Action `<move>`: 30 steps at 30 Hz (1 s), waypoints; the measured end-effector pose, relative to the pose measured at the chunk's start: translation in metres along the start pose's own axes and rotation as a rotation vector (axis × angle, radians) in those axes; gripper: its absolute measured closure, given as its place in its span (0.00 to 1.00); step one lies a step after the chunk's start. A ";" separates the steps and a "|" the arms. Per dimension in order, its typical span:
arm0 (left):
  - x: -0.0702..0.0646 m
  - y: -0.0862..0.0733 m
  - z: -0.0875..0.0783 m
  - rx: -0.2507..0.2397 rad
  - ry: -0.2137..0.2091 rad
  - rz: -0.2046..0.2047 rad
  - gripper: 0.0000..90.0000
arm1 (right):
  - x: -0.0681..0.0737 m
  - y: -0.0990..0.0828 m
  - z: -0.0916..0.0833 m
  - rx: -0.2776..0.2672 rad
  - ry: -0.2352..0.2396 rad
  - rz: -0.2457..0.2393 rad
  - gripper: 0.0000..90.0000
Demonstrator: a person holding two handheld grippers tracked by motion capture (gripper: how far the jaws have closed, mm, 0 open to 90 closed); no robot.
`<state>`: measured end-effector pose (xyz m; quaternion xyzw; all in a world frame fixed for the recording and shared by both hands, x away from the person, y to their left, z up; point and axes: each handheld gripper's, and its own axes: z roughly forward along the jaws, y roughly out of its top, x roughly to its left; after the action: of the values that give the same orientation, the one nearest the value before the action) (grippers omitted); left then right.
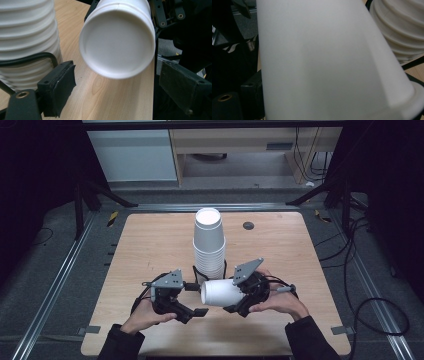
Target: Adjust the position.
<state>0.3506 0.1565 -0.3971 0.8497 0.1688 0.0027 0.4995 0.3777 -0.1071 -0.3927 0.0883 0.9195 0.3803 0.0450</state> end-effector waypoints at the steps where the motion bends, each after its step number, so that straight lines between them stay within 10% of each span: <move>1: 0.000 0.001 0.001 0.005 0.000 0.001 0.14 | 0.001 0.001 0.002 0.009 0.002 -0.004 0.10; 30: -0.001 0.008 0.015 0.063 0.002 0.011 0.21 | 0.011 0.015 0.025 0.060 0.018 -0.044 0.10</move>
<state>0.3549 0.1401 -0.3977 0.8659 0.1648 0.0008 0.4723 0.3723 -0.0775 -0.3998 0.0660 0.9327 0.3521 0.0423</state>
